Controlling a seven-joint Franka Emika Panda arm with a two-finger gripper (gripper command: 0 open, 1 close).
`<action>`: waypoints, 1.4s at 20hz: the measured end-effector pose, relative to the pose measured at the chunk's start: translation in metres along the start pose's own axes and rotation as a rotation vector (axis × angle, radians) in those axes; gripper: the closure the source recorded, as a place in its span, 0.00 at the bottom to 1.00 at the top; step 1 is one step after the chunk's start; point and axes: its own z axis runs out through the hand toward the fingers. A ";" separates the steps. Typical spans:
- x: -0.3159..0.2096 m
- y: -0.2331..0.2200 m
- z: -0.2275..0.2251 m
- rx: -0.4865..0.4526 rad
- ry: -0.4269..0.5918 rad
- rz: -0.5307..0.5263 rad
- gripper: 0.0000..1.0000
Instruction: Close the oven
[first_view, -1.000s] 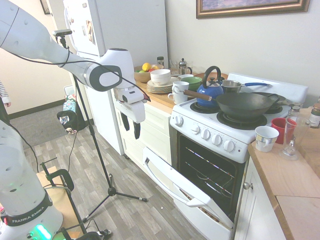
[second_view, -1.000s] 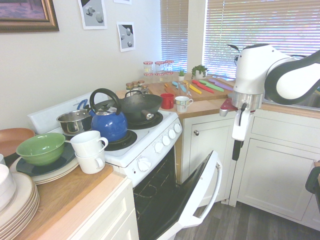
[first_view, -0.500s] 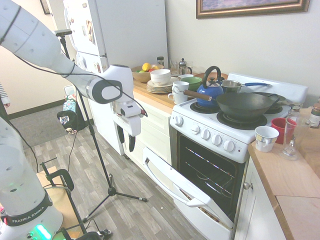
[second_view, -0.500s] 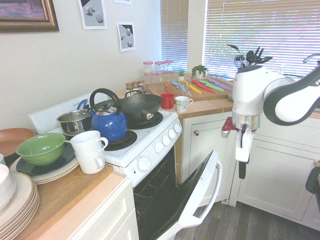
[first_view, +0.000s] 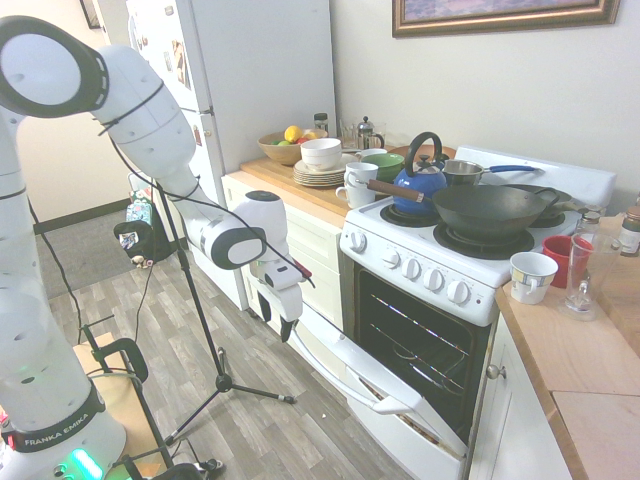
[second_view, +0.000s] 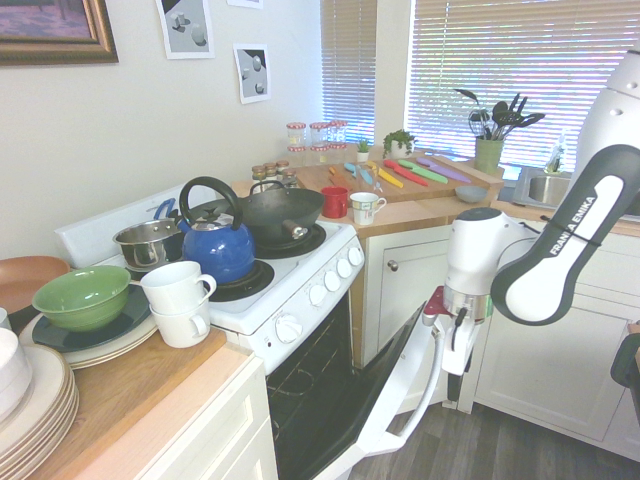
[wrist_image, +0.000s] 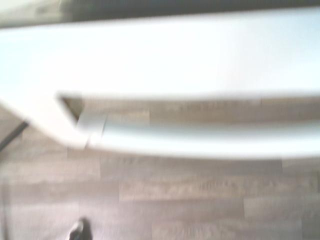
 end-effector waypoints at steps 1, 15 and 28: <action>0.006 -0.005 0.006 0.004 0.008 0.000 0.00; 0.046 -0.026 0.072 -0.008 0.051 -0.020 0.00; 0.034 -0.124 0.036 0.133 0.153 -0.090 0.00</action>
